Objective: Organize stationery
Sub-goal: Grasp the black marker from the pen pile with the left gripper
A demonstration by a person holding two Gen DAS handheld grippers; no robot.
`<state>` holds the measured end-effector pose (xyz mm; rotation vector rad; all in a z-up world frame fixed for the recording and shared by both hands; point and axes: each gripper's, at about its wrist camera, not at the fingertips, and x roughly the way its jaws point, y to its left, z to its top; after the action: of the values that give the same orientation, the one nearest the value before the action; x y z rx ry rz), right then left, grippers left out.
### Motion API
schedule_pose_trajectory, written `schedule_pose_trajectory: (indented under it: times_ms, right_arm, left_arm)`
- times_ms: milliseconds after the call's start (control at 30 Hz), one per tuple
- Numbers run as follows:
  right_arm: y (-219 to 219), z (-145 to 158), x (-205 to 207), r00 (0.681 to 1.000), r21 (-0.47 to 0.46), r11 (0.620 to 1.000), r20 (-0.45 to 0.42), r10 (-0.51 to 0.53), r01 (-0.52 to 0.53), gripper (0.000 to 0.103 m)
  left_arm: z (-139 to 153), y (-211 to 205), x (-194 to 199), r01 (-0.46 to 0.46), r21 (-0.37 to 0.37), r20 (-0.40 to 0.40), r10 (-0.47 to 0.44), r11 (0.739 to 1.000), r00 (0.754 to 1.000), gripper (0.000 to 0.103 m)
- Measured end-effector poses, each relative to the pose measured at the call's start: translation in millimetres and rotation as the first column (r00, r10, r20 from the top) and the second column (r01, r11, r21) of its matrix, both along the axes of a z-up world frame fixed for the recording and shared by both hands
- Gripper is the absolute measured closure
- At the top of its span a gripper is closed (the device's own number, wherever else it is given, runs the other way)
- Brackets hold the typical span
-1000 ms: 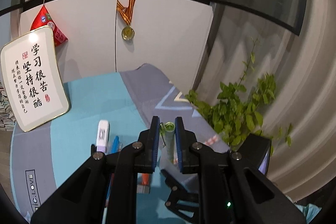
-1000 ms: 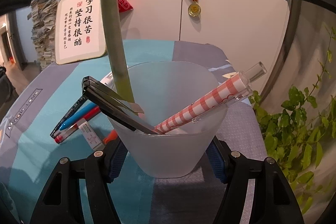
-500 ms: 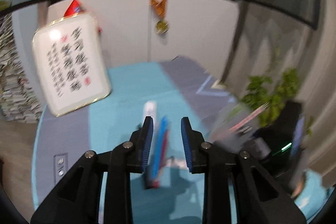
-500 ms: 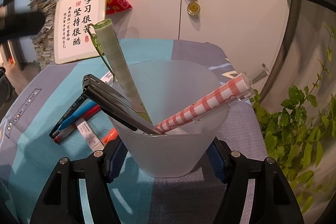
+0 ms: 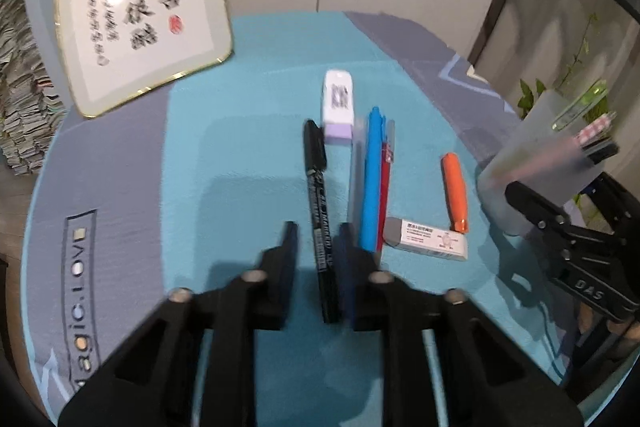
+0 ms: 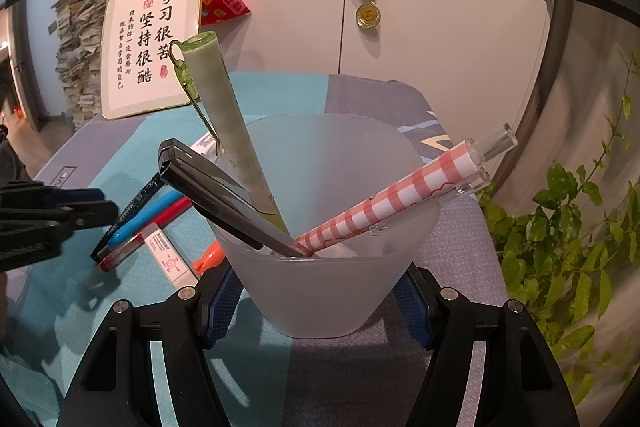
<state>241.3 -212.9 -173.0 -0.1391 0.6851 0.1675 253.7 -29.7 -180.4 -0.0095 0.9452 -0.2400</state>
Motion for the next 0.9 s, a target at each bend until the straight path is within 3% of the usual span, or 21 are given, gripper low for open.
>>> schedule_pose_trajectory:
  times_ms: [233, 600, 900]
  right_arm:
    - [0.5, -0.5, -0.1, 1.000, -0.001, 1.000, -0.002, -0.001, 0.001, 0.033]
    - [0.8, -0.6, -0.1, 1.000, -0.003, 1.000, -0.002, -0.002, 0.002, 0.033]
    - [0.9, -0.7, 0.1, 1.000, -0.001, 1.000, -0.002, -0.002, 0.002, 0.033]
  left_arm:
    - [-3.9, 6.8, -0.4, -0.022, -0.023, -0.035, 0.021, 1.000, 0.999, 0.096]
    - [1.7, 25.5, -68.0, 0.022, 0.027, -0.058, -0.020, 0.999, 0.998, 0.094]
    - [17.0, 11.7, -17.1, 0.005, 0.029, -0.003, -0.005, 1.000, 1.000, 0.094]
